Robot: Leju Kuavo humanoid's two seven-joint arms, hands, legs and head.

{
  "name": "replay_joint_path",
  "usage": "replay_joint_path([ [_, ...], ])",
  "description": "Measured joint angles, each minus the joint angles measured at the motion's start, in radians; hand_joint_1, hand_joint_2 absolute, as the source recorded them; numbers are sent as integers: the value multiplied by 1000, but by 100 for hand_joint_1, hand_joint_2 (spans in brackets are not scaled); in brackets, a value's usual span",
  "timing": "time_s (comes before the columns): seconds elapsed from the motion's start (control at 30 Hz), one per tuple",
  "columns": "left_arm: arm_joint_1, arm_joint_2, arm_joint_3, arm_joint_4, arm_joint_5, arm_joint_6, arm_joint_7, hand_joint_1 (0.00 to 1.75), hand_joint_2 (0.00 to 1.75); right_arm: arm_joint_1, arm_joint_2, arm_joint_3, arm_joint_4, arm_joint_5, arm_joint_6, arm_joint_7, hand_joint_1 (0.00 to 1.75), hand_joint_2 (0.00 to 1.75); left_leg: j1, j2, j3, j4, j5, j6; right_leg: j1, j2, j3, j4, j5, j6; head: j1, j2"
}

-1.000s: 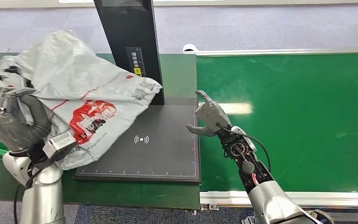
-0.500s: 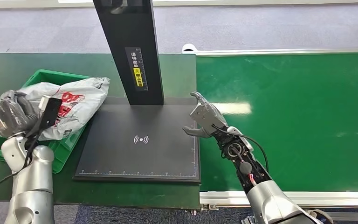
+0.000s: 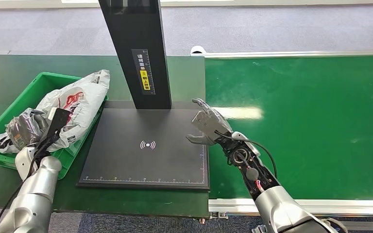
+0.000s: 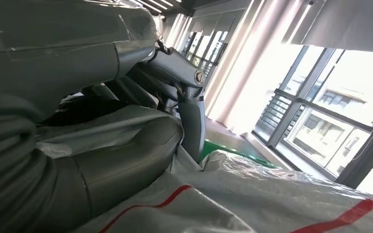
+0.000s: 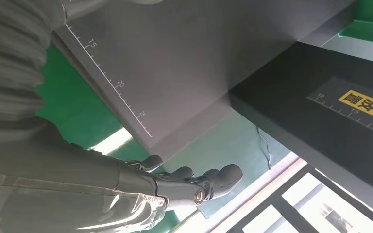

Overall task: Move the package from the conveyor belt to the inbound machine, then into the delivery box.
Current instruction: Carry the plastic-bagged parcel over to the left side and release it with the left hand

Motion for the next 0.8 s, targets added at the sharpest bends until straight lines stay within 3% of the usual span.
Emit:
replay_joint_path([
  [0.07, -1, 0, 2, -2, 29, 0, -33, 0, 175, 0, 0, 2, 1, 0, 0, 0, 0, 175, 0, 0, 0, 0, 0, 0, 0, 0, 0, 0, 0, 0, 0, 0],
  [0.2, 11, -27, 59, -77, 48, 1, -242, 0, 175, -1, 0, 6, 4, -3, 0, 2, 0, 175, 0, 0, 0, 0, 0, 0, 0, 0, 0, 0, 0, 0, 0, 0],
  [0.3, 18, -80, 153, -197, 20, 1, -425, 0, 175, -1, 0, 11, 7, -5, 0, 2, 0, 175, 0, 1, -1, 0, 0, 0, 0, 1, -1, 0, 0, 0, 0, 0],
  [0.37, 32, -116, 201, -318, 68, 1, -496, 0, 175, -1, 0, 16, 9, -7, -1, 2, 0, 175, 0, 2, -1, 0, 0, 0, 0, 2, -1, 0, 0, 0, 0, 0],
  [0.57, 80, -194, 220, -713, 312, 1, -520, 0, 175, -2, -1, 28, 17, -9, -2, 0, 0, 175, 0, 2, -2, 0, -1, 0, 0, 2, -3, 0, 0, 0, 0, 0],
  [0.8, 131, -257, 180, -952, 460, 0, -520, 0, 175, -8, 0, 41, 31, -16, -2, -5, 0, 175, 0, 1, -2, 0, 0, 0, 0, 2, -2, 0, 0, 0, 0, 0],
])
